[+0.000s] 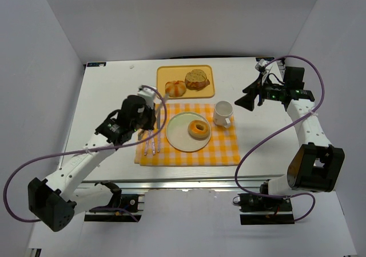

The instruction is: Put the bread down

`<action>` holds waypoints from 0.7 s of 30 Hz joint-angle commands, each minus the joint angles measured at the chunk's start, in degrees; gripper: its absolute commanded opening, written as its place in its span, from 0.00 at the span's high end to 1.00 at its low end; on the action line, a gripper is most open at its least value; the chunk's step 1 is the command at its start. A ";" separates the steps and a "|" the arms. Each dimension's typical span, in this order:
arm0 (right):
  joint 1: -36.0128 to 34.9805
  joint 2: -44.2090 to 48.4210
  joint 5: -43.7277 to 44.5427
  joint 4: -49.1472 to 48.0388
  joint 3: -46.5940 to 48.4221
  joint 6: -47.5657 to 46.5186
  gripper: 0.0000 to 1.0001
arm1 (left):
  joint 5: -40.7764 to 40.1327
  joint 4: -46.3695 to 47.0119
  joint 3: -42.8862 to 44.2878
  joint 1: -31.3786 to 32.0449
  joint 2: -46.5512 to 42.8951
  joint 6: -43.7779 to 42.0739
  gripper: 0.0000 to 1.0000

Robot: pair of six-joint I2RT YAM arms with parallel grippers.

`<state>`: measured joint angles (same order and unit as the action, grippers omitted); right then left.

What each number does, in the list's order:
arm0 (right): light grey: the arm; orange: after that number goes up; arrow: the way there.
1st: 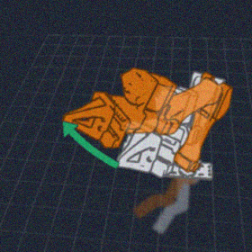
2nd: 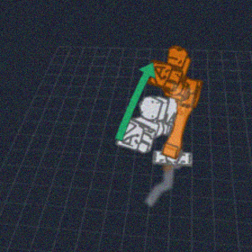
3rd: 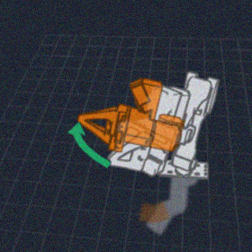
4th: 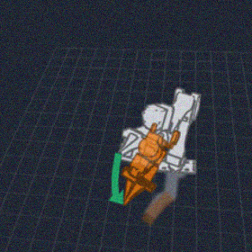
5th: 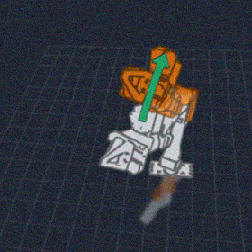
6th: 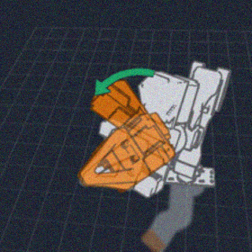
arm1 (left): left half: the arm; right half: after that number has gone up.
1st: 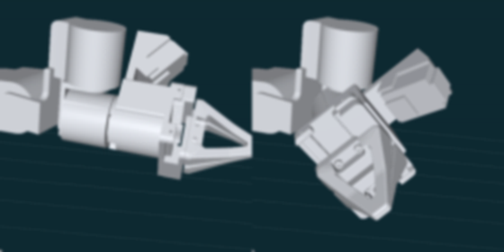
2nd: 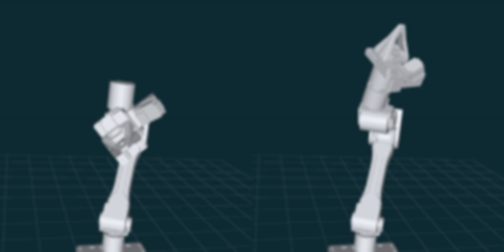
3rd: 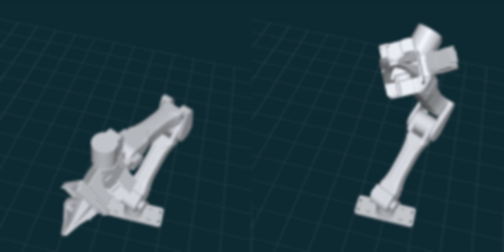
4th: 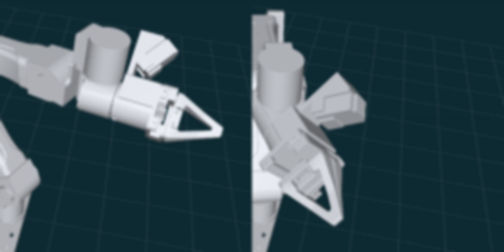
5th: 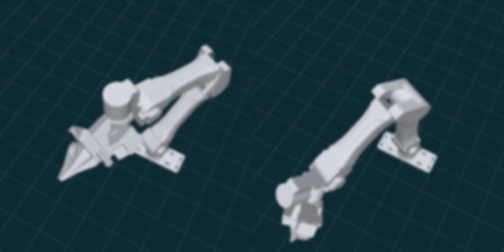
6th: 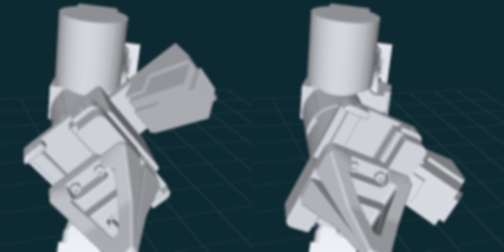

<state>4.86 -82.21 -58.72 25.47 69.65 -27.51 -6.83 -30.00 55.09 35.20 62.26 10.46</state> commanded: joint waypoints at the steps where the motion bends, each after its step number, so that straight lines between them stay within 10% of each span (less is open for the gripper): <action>1: 0.32 1.44 -1.66 0.28 1.63 -0.97 0.11 | -2.74 1.17 -0.07 -8.88 1.63 1.50 0.80; 10: 0.32 2.76 -1.22 2.12 0.84 -2.72 0.11 | 2.50 20.93 -7.71 -32.80 18.73 -6.15 0.52; 21: 0.32 2.94 -0.61 3.35 1.28 -3.26 0.11 | 6.39 31.67 -7.28 -37.40 31.95 -7.82 0.32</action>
<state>4.86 -80.71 -58.63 27.97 69.65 -30.57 -2.48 -3.75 47.40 -0.69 94.61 3.40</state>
